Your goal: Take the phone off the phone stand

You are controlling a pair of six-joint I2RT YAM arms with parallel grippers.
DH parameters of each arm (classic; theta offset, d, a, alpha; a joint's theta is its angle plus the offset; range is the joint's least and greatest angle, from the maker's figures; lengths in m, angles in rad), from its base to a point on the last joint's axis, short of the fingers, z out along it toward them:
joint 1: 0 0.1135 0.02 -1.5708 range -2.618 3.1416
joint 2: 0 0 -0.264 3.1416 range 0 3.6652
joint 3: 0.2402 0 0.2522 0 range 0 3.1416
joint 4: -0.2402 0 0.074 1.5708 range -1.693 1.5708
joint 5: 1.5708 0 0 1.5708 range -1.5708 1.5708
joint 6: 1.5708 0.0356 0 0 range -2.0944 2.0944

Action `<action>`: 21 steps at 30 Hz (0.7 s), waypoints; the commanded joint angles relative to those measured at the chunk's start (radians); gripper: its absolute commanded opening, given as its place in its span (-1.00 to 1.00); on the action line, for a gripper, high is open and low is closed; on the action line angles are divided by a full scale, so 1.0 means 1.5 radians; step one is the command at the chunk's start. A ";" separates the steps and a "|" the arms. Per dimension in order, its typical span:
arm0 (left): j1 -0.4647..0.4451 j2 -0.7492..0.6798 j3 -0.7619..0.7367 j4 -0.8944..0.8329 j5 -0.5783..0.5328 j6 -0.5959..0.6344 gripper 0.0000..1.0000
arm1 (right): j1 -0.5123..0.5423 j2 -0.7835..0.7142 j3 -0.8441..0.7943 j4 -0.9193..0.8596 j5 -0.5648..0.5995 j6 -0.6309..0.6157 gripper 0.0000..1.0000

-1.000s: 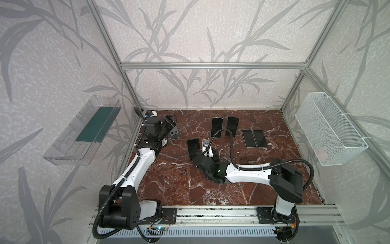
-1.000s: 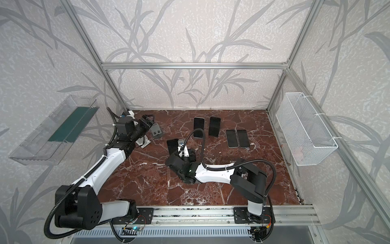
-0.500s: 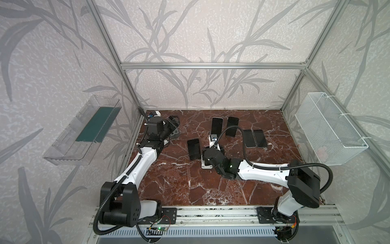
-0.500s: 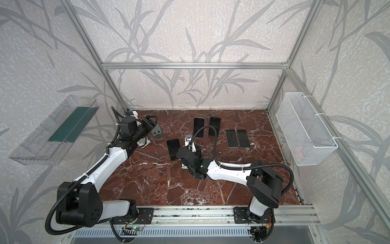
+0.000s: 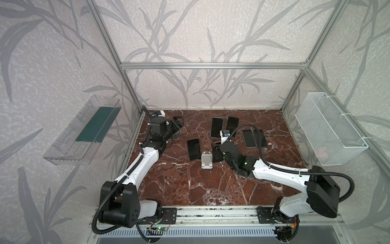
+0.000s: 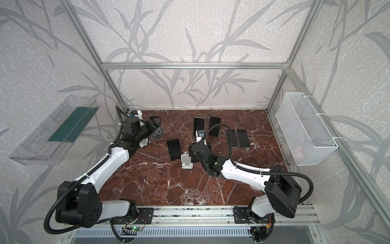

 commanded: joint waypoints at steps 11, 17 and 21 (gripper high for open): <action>-0.160 -0.024 0.036 -0.048 -0.078 0.132 0.65 | -0.246 -0.265 -0.082 -0.267 -0.175 -0.091 0.34; -0.175 -0.010 0.037 -0.036 -0.047 0.111 0.65 | -0.353 -0.316 -0.127 -0.324 -0.220 -0.077 0.34; -0.175 0.001 0.047 -0.038 -0.019 0.098 0.66 | -0.402 -0.295 -0.114 -0.361 -0.256 -0.074 0.33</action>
